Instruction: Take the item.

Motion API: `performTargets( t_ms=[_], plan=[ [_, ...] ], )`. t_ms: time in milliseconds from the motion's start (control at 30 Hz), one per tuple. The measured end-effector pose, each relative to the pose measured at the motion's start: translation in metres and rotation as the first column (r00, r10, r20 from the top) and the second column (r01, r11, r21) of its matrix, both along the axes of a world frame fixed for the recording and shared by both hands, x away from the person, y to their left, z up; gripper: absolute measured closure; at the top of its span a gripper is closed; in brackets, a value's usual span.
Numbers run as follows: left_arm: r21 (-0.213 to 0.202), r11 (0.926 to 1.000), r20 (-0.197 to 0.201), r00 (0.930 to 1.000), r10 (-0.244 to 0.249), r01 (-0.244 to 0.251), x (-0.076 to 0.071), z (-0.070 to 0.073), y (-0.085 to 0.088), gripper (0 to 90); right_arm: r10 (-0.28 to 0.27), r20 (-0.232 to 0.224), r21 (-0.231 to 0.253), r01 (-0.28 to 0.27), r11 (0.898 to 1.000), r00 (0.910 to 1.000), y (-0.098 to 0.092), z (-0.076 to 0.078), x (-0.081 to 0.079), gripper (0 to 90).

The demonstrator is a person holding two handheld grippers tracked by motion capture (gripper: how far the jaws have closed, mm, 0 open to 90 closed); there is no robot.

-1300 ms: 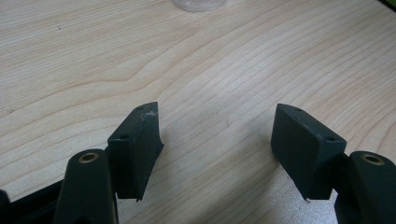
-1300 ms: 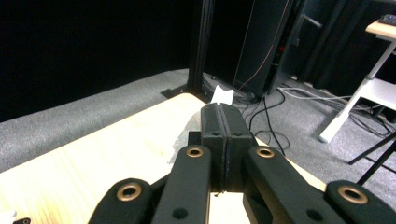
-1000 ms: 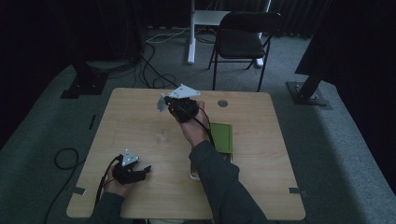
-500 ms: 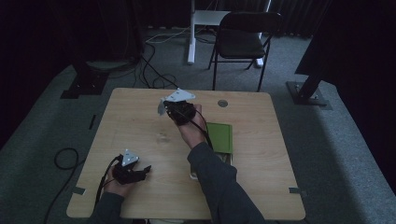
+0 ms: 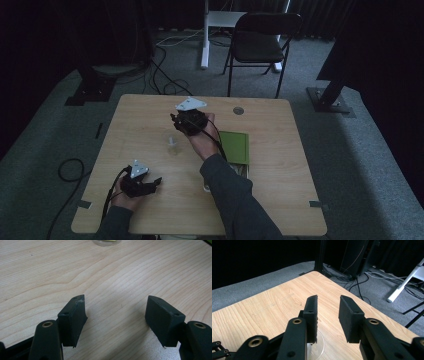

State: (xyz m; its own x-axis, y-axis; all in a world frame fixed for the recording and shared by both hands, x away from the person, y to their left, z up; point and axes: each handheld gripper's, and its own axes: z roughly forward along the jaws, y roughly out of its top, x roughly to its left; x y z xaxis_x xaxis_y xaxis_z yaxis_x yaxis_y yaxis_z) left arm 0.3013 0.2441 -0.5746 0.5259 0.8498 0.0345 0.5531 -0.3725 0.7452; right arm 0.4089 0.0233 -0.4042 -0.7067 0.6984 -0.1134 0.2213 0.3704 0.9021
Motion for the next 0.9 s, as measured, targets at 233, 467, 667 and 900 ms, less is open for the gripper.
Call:
performTargets(
  t_ms=[233, 467, 667, 900],
  plan=[
    [0.000, 1.0000, 0.000, 1.0000, 0.000, 0.000, 0.000, 0.000, 0.000, 34.1, 0.006, -0.008, 0.014, -0.006, 1.000, 0.9999, -0.003, 0.000, -0.003, 65.9],
    [0.001, 1.0000, 0.001, 1.0000, 0.001, -0.001, 0.000, 0.000, 0.000, 34.0, 0.020, -0.045, 0.018, -0.019, 1.000, 0.9988, -0.004, -0.002, -0.013, 62.2],
    [0.000, 1.0000, 0.000, 1.0000, 0.000, 0.000, 0.000, 0.000, 0.000, 34.0, 0.030, -0.070, 0.019, -0.029, 0.999, 0.9971, -0.005, -0.003, -0.025, 60.3],
    [0.000, 1.0000, -0.001, 1.0000, 0.002, -0.002, 0.001, 0.000, -0.001, 33.3, 0.046, -0.059, 0.024, -0.045, 0.999, 0.9972, -0.017, 0.003, -0.043, 57.9]
  ],
)
